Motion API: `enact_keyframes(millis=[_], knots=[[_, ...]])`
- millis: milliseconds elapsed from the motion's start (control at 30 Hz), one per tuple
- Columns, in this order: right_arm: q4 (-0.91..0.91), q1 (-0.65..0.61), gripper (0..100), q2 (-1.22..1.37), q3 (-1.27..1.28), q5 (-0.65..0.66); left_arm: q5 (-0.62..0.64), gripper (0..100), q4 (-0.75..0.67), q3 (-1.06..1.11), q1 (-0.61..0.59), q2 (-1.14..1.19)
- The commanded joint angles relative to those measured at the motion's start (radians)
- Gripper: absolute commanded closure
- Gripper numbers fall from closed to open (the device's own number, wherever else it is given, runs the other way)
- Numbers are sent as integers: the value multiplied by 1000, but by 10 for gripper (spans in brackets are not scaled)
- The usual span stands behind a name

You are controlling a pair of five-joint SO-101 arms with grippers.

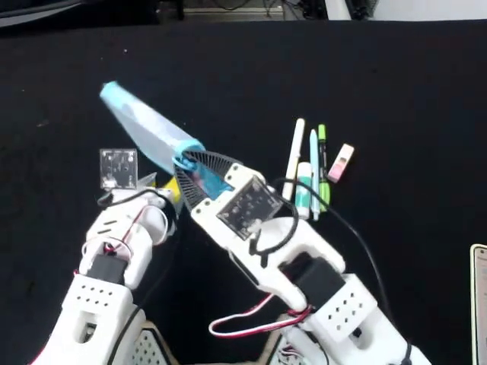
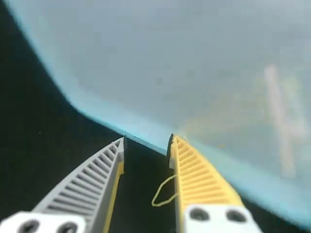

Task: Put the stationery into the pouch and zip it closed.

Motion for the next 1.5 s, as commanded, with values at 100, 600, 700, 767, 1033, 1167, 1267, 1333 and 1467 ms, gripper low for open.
enact_keyframes(millis=[100,600,700,767,1033,1167,1267,1333,1467], knots=[[169,-17,988,4,-217,-8,69,837,-318,104,116,15],[416,-92,988,-65,-182,192,-241,838,166,-68,-203,3],[376,-127,988,-74,-134,192,-305,838,354,-162,-320,3],[341,-161,988,-70,-110,192,-348,838,463,-219,-374,3],[233,-270,988,-65,7,192,-474,838,733,-479,-581,3],[181,-270,988,-65,65,192,-485,838,905,-596,-530,3],[178,-265,988,-74,113,192,-493,838,1002,-644,-426,3],[180,-264,988,-74,148,192,-491,839,1011,-636,-346,3],[181,-261,988,-74,246,190,-493,841,921,-573,-275,3]])
